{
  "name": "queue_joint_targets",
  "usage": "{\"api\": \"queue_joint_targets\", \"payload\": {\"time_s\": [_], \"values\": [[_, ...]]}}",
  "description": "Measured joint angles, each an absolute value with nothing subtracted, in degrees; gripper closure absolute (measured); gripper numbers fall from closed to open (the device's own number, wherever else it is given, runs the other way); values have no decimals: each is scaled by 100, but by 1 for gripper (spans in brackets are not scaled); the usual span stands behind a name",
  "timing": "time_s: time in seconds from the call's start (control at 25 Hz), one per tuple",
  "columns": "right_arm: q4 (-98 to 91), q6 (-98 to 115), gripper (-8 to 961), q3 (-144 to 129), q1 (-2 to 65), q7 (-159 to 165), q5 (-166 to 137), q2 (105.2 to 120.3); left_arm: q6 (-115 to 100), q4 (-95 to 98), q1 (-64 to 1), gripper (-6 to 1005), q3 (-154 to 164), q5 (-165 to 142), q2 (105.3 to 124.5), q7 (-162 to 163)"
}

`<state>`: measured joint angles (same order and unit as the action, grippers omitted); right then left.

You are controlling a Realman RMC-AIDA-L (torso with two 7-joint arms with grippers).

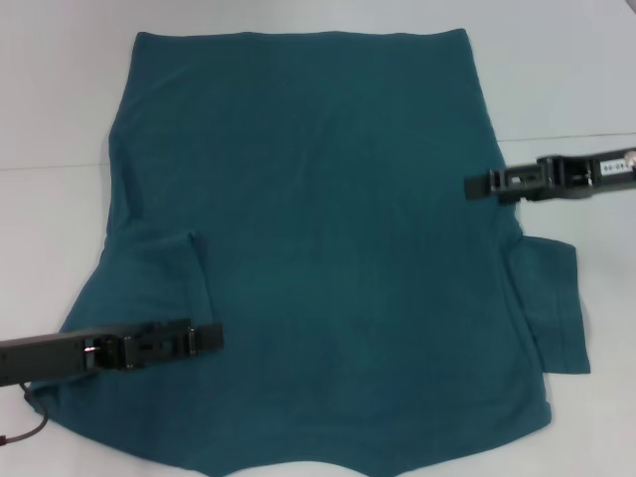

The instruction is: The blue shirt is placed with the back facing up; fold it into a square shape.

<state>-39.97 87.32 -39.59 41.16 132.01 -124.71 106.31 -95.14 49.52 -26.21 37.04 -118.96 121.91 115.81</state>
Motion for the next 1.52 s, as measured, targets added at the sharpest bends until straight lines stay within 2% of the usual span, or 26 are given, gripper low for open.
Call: {"api": "queue_joint_targets", "payload": {"time_s": [0.08, 0.32, 0.68, 0.88, 1.52], "values": [[-4081, 8868, 25, -3957, 4101, 13300, -12621, 10620, -9501, 4856, -2632, 254, 3686, -11894, 12142, 11749], [-4406, 9474, 25, -3665, 3991, 13740, -13592, 10593, -9470, 4804, -2624, 108, 3499, -11826, 12103, 11841], [-4373, 9439, 25, -2788, 3535, 13982, -13618, 10471, -9352, 4778, -2695, 114, 3483, -11818, 12136, 11840], [-4315, 9337, 25, -2809, 3413, 14131, -13990, 10466, -9225, 4707, -2699, 113, 3472, -11816, 12107, 11840], [-3636, 8450, 30, -2917, 3563, 14145, -14360, 10600, -9139, 4633, -2681, 113, 3472, -11812, 12102, 11839]]}}
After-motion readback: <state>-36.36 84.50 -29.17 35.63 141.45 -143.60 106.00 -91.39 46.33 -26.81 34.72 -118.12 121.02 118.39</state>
